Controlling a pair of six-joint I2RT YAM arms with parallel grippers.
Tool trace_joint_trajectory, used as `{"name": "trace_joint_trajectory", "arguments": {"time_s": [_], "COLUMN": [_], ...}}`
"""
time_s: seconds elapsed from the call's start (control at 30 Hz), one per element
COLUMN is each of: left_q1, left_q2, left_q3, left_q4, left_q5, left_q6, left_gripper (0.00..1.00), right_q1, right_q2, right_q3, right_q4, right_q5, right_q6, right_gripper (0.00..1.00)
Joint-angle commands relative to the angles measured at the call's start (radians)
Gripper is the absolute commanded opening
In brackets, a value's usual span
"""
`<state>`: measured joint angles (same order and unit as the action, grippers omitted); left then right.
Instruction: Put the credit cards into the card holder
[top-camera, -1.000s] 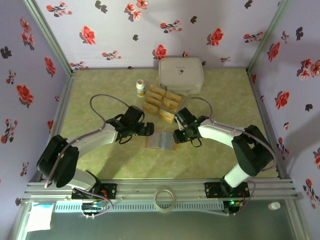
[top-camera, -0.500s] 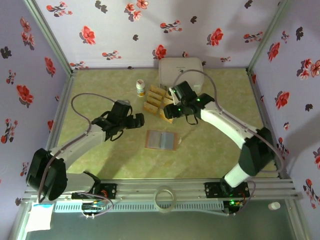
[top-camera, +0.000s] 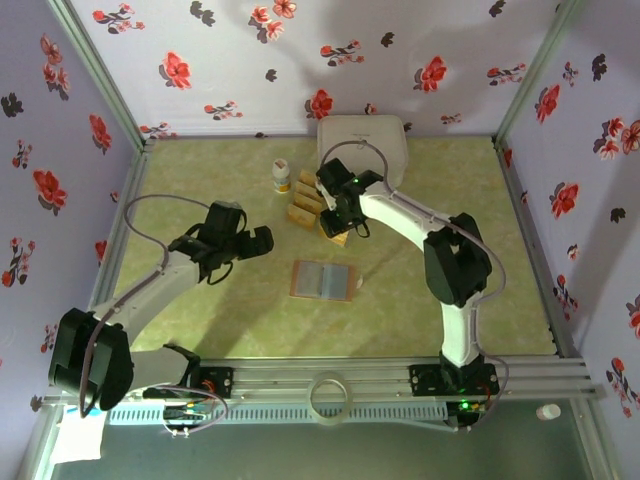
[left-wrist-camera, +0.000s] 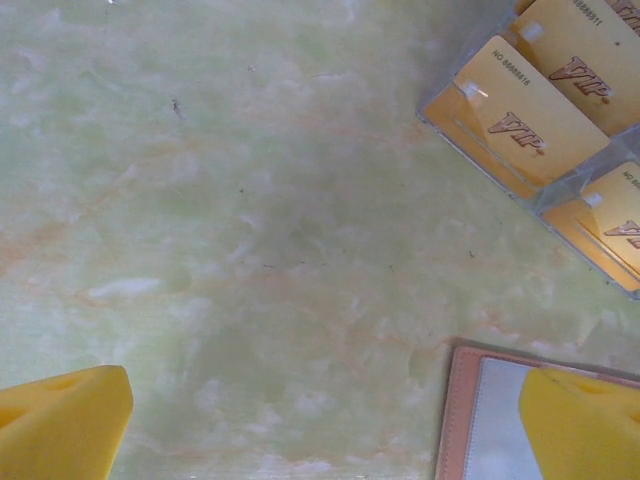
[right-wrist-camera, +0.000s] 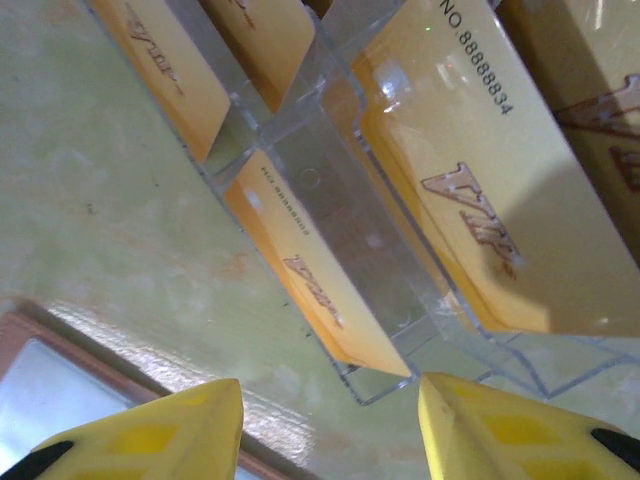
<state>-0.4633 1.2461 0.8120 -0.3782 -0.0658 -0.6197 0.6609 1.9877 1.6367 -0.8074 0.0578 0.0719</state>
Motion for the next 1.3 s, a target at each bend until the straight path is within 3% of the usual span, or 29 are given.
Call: {"name": "trace_joint_trajectory", "arguments": {"time_s": [0.0,0.47,0.73,1.27], "left_q1": [0.015,0.016,0.017,0.016], "left_q2": [-0.023,-0.011,-0.012,-0.005], "left_q3": [-0.025,-0.040,-0.046,-0.056], "left_q4": [0.001,0.028,0.033,0.041], "left_q5": [0.021,0.038,0.038,0.047], "left_q6": [-0.013,-0.022,-0.024,-0.020], "left_gripper": [1.00,1.00,1.00,1.00], "right_q1": [0.012,0.023,0.031,0.028], "right_q2": [0.035,0.119,0.104,0.171], "right_q3": [0.047,0.083,0.076,0.152], "right_q4": [-0.048,-0.048,-0.046,-0.061], "right_q5": [0.074,0.068,0.019,0.009], "right_q6": [-0.050,-0.070,-0.062,-0.067], "right_gripper": [0.49,0.46,0.32,0.20]}}
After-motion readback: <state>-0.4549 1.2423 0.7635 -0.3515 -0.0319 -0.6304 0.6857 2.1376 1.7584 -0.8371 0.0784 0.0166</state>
